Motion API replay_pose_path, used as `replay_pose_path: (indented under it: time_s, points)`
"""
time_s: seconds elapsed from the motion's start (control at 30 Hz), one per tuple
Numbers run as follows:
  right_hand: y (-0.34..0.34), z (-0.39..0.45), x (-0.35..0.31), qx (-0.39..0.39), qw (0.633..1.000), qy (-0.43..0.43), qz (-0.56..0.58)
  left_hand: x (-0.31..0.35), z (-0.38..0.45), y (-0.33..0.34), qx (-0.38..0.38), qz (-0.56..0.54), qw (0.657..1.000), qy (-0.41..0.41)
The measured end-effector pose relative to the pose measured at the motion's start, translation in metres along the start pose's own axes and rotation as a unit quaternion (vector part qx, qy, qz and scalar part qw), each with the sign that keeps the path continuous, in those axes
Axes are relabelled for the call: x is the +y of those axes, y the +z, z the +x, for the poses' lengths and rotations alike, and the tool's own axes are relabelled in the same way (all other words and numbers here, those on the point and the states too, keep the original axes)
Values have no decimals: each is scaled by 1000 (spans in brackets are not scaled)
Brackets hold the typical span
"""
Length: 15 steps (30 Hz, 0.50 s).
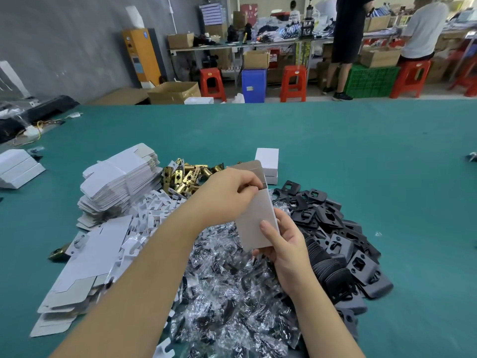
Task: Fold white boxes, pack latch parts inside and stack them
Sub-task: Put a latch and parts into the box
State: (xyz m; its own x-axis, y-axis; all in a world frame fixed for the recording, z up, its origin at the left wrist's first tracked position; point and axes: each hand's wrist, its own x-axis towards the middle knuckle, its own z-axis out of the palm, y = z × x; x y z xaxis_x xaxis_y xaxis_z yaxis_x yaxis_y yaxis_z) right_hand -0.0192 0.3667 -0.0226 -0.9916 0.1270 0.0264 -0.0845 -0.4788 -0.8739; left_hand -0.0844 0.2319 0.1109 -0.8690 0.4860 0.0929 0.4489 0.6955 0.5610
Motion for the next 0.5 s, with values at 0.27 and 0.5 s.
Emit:
replay_pose_path:
  time_s: [0.27, 0.5]
  points:
    - [-3, 1, 1, 0, 1000, -6, 25, 2, 2, 1, -4, -41, 999, 17]
    - [-6, 5, 5, 26, 995, 14, 93, -15, -1, -9, 260, -166, 951, 12]
